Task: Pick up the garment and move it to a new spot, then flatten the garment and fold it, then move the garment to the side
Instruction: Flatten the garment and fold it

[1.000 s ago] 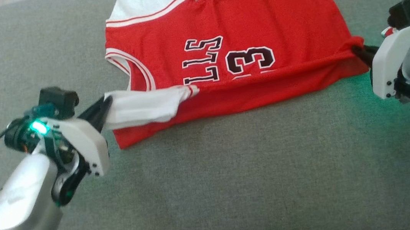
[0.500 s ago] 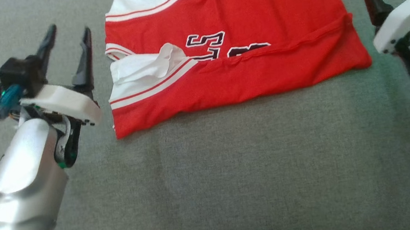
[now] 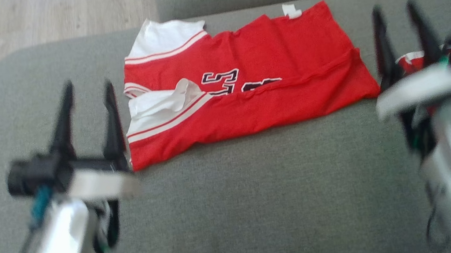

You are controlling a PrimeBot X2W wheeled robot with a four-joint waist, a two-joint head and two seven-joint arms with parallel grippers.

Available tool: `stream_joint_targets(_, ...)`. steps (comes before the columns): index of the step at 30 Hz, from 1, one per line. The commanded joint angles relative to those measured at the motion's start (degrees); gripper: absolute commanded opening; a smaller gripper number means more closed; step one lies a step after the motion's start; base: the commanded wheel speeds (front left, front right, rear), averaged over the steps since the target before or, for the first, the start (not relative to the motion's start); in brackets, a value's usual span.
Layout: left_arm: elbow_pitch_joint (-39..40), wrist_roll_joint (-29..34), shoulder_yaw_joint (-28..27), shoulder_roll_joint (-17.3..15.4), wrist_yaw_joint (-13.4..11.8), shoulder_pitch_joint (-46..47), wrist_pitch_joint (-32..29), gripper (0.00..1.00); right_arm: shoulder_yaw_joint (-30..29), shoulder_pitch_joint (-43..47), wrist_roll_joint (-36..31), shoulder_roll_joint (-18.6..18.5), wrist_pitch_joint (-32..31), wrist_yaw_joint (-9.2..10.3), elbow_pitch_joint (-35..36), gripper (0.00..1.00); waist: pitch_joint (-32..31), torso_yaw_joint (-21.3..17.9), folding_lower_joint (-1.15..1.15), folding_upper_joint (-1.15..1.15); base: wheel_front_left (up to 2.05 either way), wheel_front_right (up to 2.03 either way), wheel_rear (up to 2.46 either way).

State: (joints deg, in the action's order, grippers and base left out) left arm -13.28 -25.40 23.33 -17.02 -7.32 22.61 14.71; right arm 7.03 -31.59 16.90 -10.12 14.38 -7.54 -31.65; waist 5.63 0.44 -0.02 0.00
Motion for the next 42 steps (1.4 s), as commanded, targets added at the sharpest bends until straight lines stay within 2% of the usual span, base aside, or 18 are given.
stream_joint_targets(1,2.85,1.32,-3.22,-0.61,-0.75,-0.61,0.28,1.0,-1.16,3.39,-2.78,2.21,0.6,0.05,4.15,1.0,-1.17,-0.28,0.02,0.0,0.0,0.0,0.0)
stream_joint_targets(5,4.82,3.06,-5.13,2.31,-1.08,-8.52,0.28,1.0,-6.17,14.49,-7.97,6.12,0.61,0.05,11.37,1.0,-2.37,-0.55,0.02,0.0,0.0,0.0,0.0)
stream_joint_targets(12,3.06,5.73,-7.51,4.3,0.75,-13.48,0.29,1.0,-4.82,22.44,-9.08,7.2,0.61,0.05,15.24,1.0,-1.25,-1.28,0.02,0.0,0.0,0.0,0.0)
stream_joint_targets(17,-1.08,6.98,-8.32,4.48,2.53,-11.46,0.29,1.0,-5.07,21.76,-7.2,7.23,0.62,0.05,17.44,1.0,1.15,-2.08,0.02,0.0,0.0,0.0,0.0)
stream_joint_targets(25,-13.51,6.44,-7.84,4.3,2.86,-5.09,-4.86,1.0,-4.67,20.37,-6.13,7.24,0.62,0.05,18.68,1.0,5.22,-3.43,0.02,0.0,0.0,0.0,0.0)
stream_joint_targets(36,-22.93,4.58,-7.32,4.48,5.37,0.73,-7.55,1.0,-4.11,19.18,-5.44,7.24,0.62,0.05,18.93,1.0,8.54,-5.6,0.02,0.0,0.0,0.0,0.0)
stream_joint_targets(42,-28.31,3.77,-6.28,4.58,5.58,2.5,-14.79,1.0,-3.53,18.71,-4.95,7.24,0.62,0.05,19.03,1.0,9.6,-6.92,0.02,0.0,0.0,0.0,0.0)
